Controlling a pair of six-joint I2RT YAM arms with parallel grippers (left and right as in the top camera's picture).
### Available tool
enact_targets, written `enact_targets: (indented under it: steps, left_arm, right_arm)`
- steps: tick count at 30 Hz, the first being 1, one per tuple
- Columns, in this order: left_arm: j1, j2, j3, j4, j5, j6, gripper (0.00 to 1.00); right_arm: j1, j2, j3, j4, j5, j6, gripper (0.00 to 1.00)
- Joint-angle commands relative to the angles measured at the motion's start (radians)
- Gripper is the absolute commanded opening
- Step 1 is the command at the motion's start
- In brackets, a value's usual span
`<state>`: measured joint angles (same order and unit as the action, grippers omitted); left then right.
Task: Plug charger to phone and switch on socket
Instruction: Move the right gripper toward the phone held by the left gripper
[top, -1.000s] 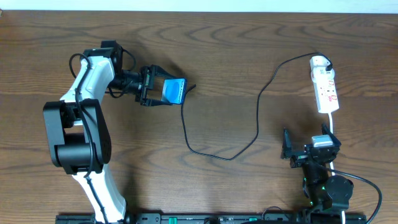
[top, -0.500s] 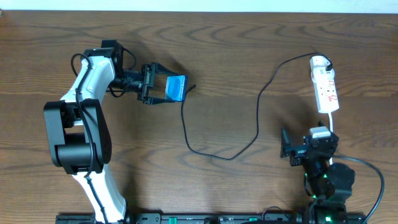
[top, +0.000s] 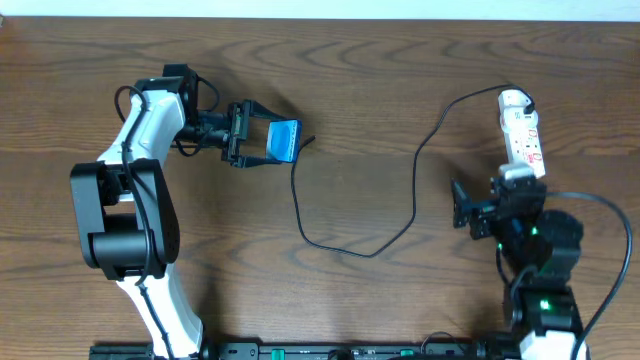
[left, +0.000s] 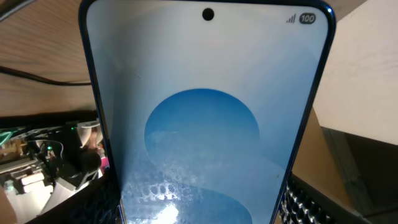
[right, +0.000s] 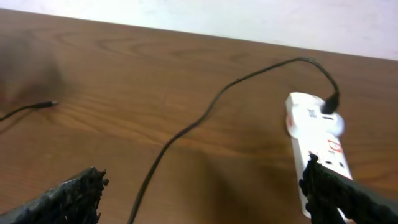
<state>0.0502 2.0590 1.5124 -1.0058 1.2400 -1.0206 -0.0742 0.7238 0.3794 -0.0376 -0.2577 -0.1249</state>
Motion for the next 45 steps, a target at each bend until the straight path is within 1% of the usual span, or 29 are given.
enact_targets:
  steps: [1, 6, 12, 18, 25, 28, 35, 39, 45]
  left_arm:
    - [-0.002, -0.034, 0.012, -0.001, 0.059, 0.005, 0.43]
    - [-0.002, -0.034, 0.012, -0.001, 0.059, 0.006, 0.43]
    - [-0.002, -0.034, 0.012, -0.001, 0.059, 0.005, 0.43]
    - [-0.002, -0.034, 0.012, -0.001, 0.059, 0.005, 0.43]
    - [-0.002, -0.034, 0.012, -0.001, 0.059, 0.005, 0.43]
    - [-0.002, -0.034, 0.012, -0.001, 0.059, 0.005, 0.43]
    - [-0.002, -0.034, 0.012, -0.001, 0.059, 0.006, 0.43]
    - [-0.002, -0.034, 0.012, 0.001, 0.058, 0.006, 0.43]
    - [-0.002, -0.034, 0.012, 0.030, 0.050, 0.005, 0.43]
  right_arm:
    - [0.003, 0.085, 0.075, 0.000, -0.050, -0.019, 0.99]
    - [0.003, 0.190, 0.134, 0.004, -0.122, -0.019, 0.99]
    - [0.003, 0.248, 0.179, 0.003, -0.177, -0.019, 0.99]
    - [-0.001, 0.325, 0.268, -0.020, -0.259, -0.018, 0.99]
    - [-0.065, 0.391, 0.407, -0.137, -0.388, -0.018, 0.99]
    - [-0.124, 0.435, 0.484, -0.192, -0.507, -0.010, 0.99]
    - [-0.154, 0.531, 0.586, -0.208, -0.656, 0.028, 0.99]
    - [-0.154, 0.600, 0.661, -0.250, -0.692, 0.027, 0.99]
    - [-0.151, 0.688, 0.758, -0.340, -0.696, 0.027, 0.99]
